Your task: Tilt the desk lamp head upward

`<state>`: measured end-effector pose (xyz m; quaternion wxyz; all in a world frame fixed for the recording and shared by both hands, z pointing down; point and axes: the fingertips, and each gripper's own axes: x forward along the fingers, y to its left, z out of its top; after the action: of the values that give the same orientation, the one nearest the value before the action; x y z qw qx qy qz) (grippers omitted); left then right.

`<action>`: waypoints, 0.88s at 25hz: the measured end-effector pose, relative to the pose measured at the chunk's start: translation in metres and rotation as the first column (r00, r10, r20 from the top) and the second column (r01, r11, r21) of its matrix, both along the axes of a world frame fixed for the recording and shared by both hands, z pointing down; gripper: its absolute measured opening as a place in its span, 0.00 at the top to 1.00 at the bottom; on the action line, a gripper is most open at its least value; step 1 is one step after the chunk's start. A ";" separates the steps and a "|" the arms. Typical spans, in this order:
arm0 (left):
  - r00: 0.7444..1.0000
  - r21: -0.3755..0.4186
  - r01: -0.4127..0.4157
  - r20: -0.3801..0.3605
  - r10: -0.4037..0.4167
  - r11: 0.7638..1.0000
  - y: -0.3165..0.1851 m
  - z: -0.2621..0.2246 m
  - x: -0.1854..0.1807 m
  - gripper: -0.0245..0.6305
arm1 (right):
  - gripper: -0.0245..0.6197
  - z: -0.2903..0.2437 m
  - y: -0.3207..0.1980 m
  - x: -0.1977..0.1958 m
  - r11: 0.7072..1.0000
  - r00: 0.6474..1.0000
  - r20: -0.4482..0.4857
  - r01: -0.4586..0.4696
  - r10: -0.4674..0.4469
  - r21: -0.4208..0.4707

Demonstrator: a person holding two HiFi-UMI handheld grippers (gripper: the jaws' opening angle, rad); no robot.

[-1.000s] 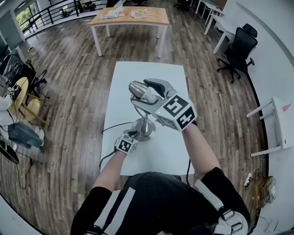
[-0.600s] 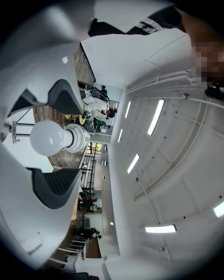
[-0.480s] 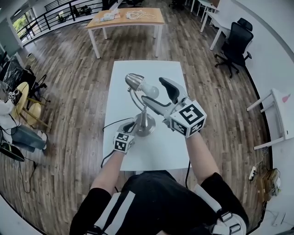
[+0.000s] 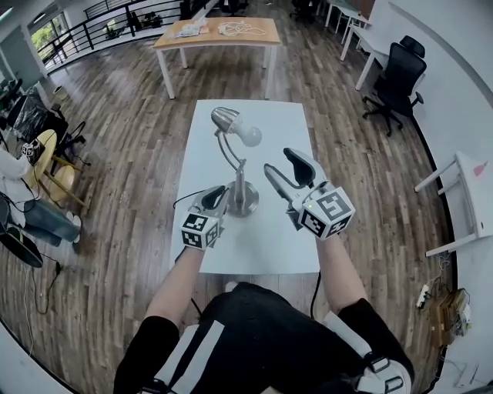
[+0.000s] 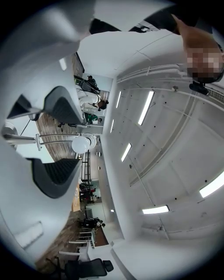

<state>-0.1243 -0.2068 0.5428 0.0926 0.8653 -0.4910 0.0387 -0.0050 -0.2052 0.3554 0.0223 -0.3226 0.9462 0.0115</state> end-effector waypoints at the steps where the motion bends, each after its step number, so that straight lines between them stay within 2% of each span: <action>1: 1.000 0.015 0.000 0.009 0.000 1.000 0.003 -0.006 0.003 0.89 | 0.58 -0.001 0.003 0.003 1.000 1.000 0.003 0.001 -0.001 0.001; 4: 0.999 0.064 0.011 0.036 -0.014 0.998 0.017 -0.026 0.012 0.89 | 0.62 -0.005 0.020 0.013 1.000 1.000 0.016 0.022 -0.022 0.018; 6: 0.998 0.085 0.029 0.050 -0.033 0.996 0.027 -0.036 0.015 0.96 | 0.62 -0.007 0.033 0.020 0.999 0.999 0.026 0.042 -0.042 0.020; 8: 0.997 0.094 0.047 0.055 -0.053 0.994 0.040 -0.043 0.019 0.96 | 0.62 -0.005 0.046 0.027 0.998 0.998 0.028 0.060 -0.060 0.013; 9: 0.997 0.102 0.057 0.049 -0.062 0.993 0.048 -0.048 0.022 0.96 | 0.63 -0.005 0.053 0.033 0.998 0.997 0.025 0.067 -0.067 0.012; 18: 0.990 0.198 0.133 -0.064 -0.122 0.971 0.130 -0.097 0.070 0.96 | 0.89 0.008 0.123 0.091 0.997 0.994 0.072 0.074 -0.077 0.039; 22: 0.987 0.236 0.158 -0.079 -0.143 0.959 0.162 -0.118 0.085 0.96 | 0.95 0.014 0.148 0.105 0.995 0.993 0.071 0.090 -0.092 0.033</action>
<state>-0.0392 -0.0446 0.4246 0.0042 0.8311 -0.5534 -0.0548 0.1004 -0.0573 0.3699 0.0620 -0.2790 0.9582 0.0129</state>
